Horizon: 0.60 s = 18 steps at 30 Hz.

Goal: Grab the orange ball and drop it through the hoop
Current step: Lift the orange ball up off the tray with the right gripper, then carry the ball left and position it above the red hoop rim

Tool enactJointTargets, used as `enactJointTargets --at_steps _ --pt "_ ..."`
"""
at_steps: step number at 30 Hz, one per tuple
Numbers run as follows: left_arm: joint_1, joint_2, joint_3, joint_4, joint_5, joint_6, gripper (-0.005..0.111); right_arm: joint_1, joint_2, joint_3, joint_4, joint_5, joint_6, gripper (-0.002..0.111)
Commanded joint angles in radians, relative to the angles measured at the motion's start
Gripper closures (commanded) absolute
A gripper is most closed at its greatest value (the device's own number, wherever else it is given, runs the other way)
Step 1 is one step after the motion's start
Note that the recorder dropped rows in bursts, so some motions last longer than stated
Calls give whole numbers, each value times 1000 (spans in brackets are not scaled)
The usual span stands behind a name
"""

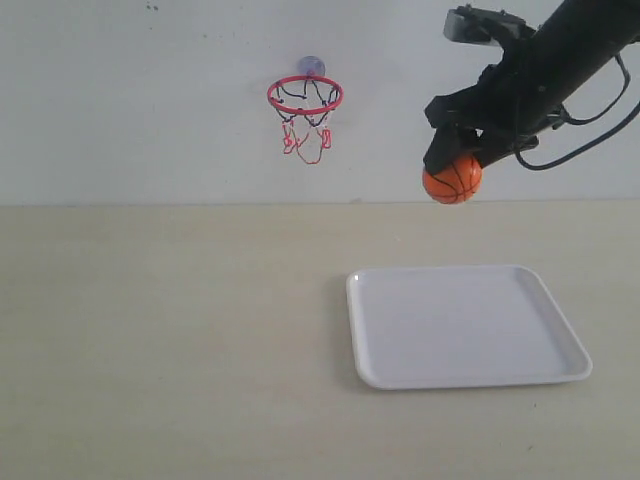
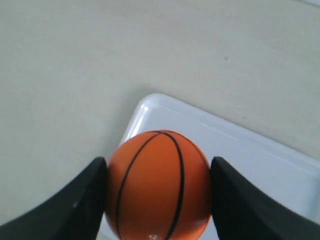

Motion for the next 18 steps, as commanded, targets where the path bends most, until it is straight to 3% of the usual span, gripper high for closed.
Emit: enactJointTargets --at_steps 1,6,13,18 --pt "3 -3 3 -9 -4 4 103 -2 -3 -2 156 -140 -133 108" --pt "3 -3 3 -9 -4 4 103 22 20 -2 437 -332 -335 108" --pt "3 -3 3 -9 -4 4 103 122 109 -2 683 -551 -635 108" --pt "3 -3 3 -9 -4 4 103 134 149 -2 877 -727 -670 108"
